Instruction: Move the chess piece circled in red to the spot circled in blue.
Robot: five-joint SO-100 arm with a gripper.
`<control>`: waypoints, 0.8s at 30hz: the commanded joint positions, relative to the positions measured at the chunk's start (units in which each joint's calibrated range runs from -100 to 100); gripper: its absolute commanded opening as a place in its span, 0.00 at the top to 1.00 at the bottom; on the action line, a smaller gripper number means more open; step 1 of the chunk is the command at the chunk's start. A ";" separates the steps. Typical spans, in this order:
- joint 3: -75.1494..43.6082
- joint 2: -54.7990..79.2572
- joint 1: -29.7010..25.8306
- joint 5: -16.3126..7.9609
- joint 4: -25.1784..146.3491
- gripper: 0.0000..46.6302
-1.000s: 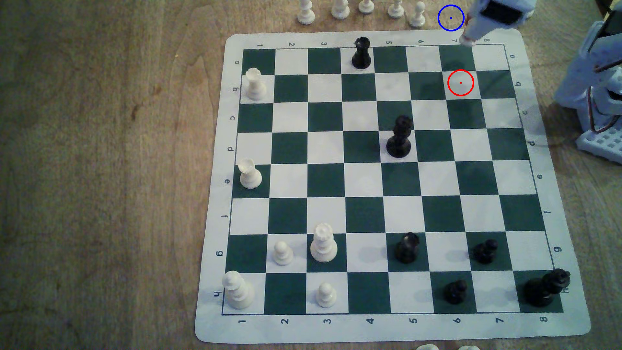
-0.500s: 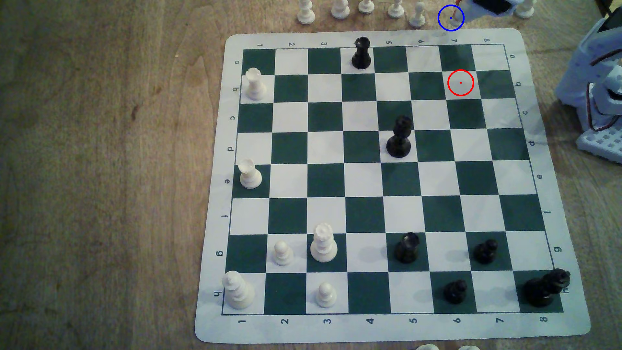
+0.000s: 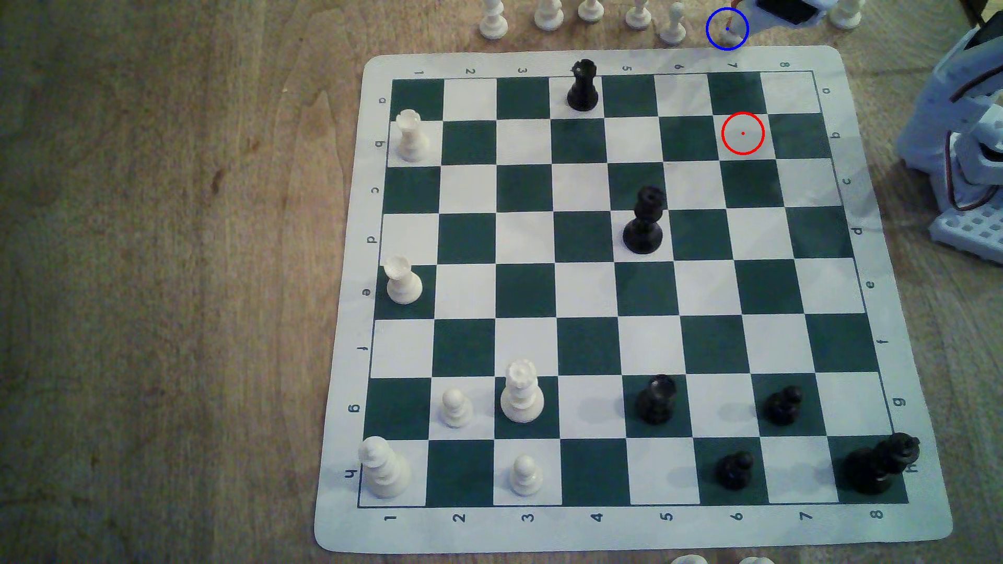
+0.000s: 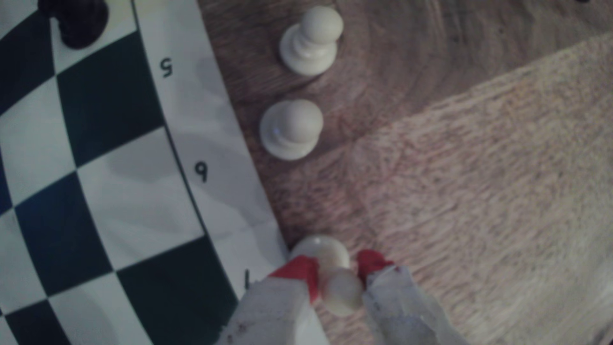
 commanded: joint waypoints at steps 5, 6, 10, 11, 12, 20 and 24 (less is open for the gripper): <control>-0.20 0.74 0.12 0.63 -2.53 0.95; -0.20 1.08 -0.03 0.59 -3.02 0.95; -0.11 1.16 -0.11 0.44 -3.43 0.95; 0.07 1.16 -0.19 0.39 -3.84 0.94; 0.26 1.16 -0.19 0.39 -4.00 0.93; 1.62 0.74 0.05 0.59 -4.99 0.64; 2.07 0.40 0.05 0.59 -5.31 0.61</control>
